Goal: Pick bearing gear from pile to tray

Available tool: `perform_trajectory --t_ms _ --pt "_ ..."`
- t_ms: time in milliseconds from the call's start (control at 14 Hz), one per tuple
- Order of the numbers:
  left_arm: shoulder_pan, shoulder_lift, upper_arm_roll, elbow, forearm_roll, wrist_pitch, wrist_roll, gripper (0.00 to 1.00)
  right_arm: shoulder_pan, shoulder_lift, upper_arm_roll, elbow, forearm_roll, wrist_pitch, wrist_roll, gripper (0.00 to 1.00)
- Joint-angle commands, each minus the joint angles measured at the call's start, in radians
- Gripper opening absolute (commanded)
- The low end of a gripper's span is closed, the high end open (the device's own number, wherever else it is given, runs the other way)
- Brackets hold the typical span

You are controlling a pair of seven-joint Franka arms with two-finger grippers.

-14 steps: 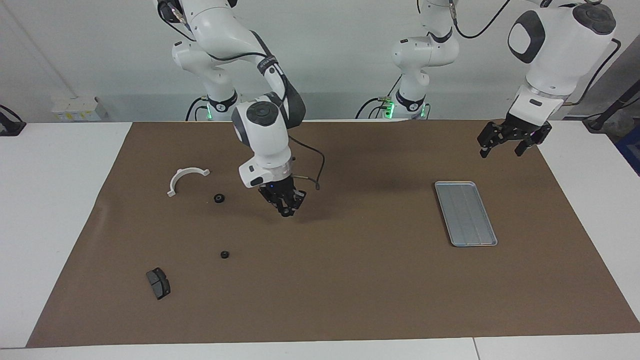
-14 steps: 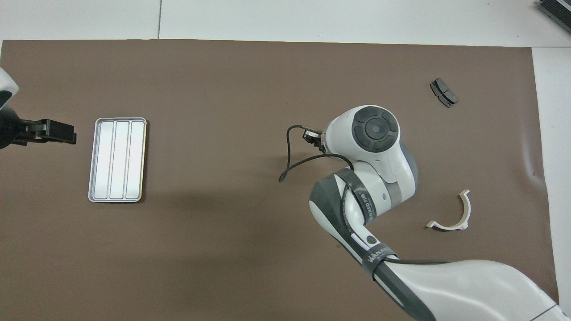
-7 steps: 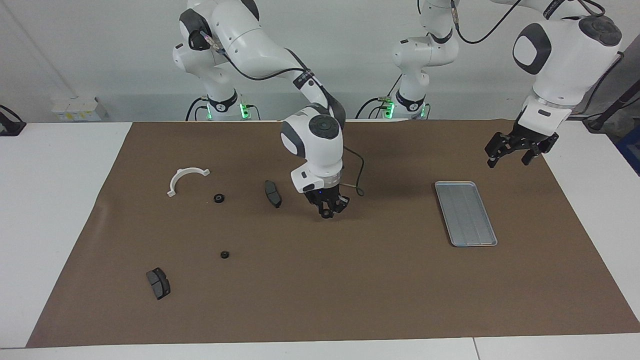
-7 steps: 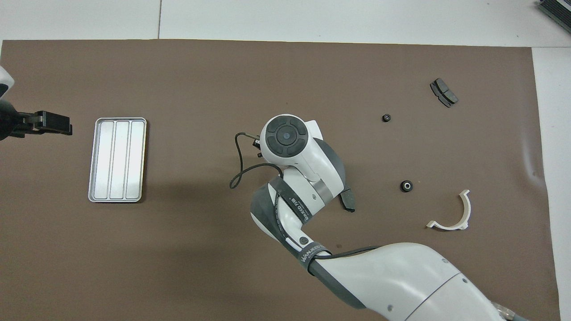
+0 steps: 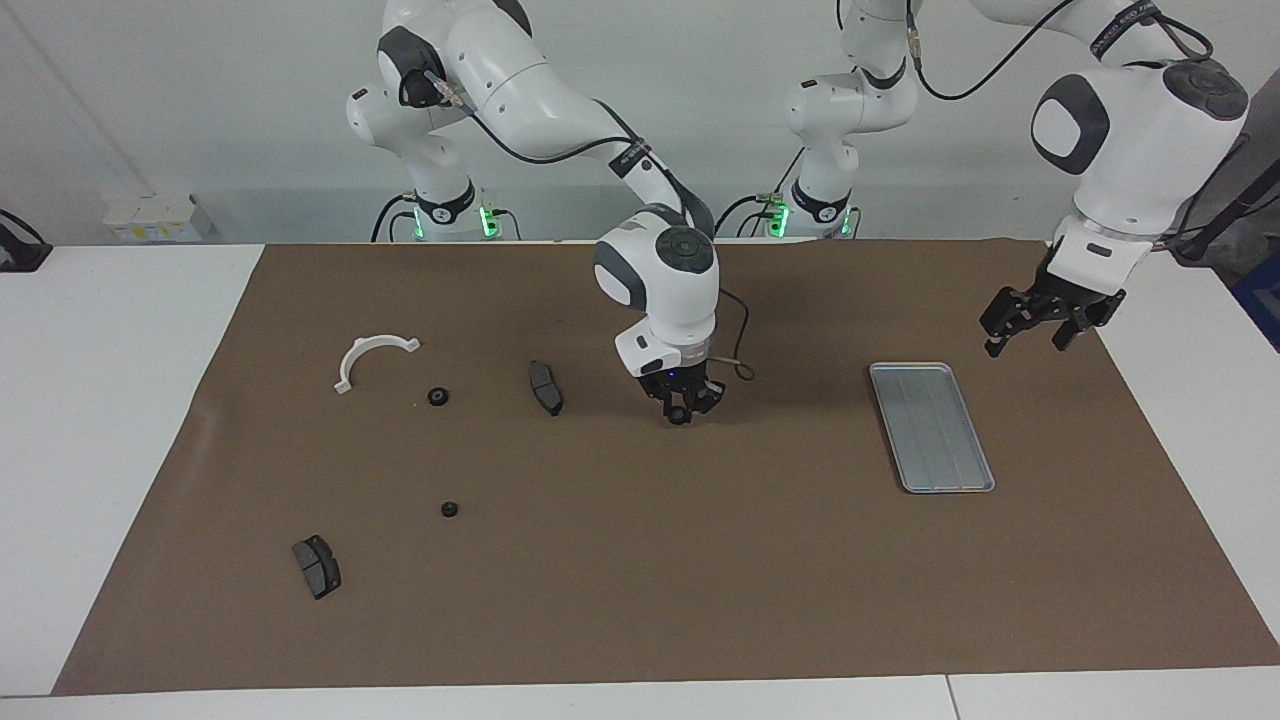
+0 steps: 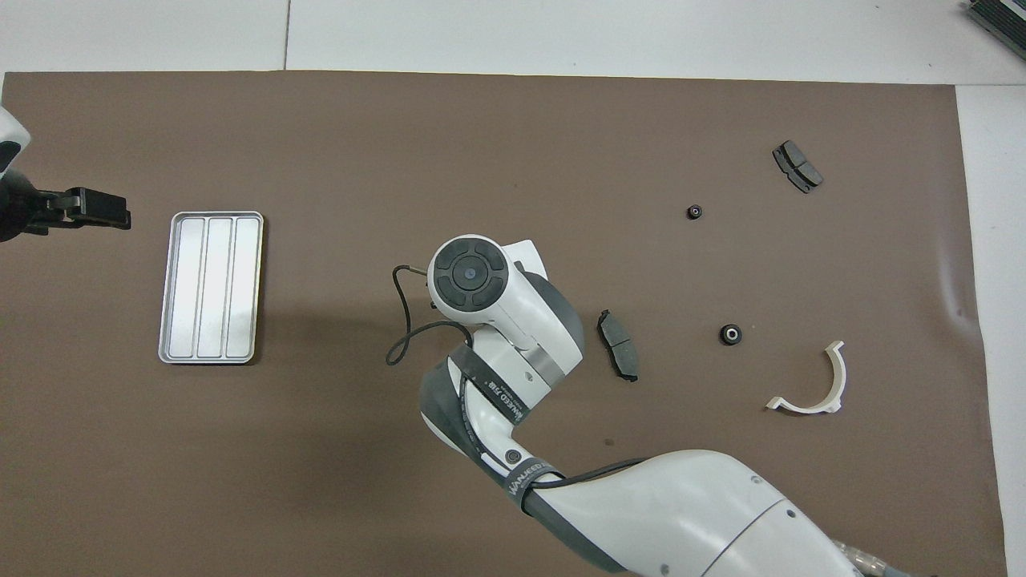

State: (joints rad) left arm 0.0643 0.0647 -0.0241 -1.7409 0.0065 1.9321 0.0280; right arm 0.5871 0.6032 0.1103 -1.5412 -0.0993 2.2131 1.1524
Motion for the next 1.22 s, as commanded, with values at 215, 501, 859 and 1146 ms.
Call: perform_trajectory --t_ms 215,501,859,1146 --pt "0.020 0.006 -0.007 -0.005 0.009 0.031 0.013 1.00 0.008 -0.010 -0.001 -0.037 -0.014 0.005 0.024 0.65" --pt "0.014 0.009 -0.008 -0.003 0.007 0.033 0.009 1.00 -0.015 -0.029 -0.007 -0.020 -0.019 0.010 0.010 1.00" --pt "-0.067 0.058 -0.016 -0.003 0.006 0.042 -0.083 1.00 -0.128 -0.173 -0.006 -0.141 -0.020 0.019 -0.112 1.00" --pt "-0.187 0.076 -0.017 -0.017 0.004 0.070 -0.239 1.00 -0.255 -0.338 -0.003 -0.345 0.000 0.034 -0.339 1.00"
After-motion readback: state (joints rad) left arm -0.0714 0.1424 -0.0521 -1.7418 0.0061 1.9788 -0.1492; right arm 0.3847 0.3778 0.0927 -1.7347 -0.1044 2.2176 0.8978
